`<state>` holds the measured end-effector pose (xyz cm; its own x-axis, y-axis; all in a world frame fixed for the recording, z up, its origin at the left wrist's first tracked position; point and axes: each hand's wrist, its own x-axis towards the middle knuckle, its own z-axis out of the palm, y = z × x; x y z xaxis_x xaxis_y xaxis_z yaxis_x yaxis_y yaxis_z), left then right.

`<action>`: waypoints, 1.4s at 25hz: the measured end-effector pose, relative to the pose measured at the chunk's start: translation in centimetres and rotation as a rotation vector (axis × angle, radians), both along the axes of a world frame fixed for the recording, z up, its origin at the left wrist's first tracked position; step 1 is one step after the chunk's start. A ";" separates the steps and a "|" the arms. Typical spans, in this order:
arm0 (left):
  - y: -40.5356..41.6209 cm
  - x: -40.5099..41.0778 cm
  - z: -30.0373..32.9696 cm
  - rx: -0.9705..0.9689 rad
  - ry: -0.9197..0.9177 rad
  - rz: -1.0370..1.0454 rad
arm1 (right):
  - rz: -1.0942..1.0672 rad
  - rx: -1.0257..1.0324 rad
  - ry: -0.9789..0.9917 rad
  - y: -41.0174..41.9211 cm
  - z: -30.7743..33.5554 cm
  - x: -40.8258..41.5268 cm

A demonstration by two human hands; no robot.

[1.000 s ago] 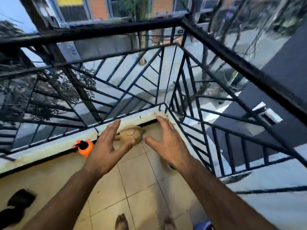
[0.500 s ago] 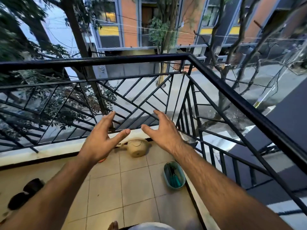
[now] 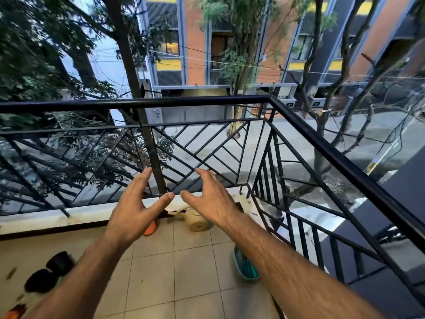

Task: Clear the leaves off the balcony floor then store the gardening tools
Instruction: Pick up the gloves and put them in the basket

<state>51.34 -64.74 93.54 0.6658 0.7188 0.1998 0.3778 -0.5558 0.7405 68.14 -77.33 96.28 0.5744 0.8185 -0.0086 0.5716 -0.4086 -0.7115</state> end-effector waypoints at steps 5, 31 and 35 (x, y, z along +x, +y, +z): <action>3.6 -4.7 0.5 0.023 -0.024 0.042 | 0.036 0.018 -0.005 4.4 0.6 -4.1; 15.6 -26.7 -2.9 -0.062 0.084 1.187 | 1.061 -0.011 -0.031 39.2 -2.4 -22.5; 15.1 -28.5 -3.5 -0.124 0.099 1.325 | 1.173 -0.024 -0.029 42.1 -2.8 -25.8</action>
<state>22.87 -49.68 90.06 -0.5374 0.8396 0.0786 0.6318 0.3391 0.6970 42.37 -35.22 93.45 -0.5319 0.8463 -0.0306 0.6230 0.3665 -0.6911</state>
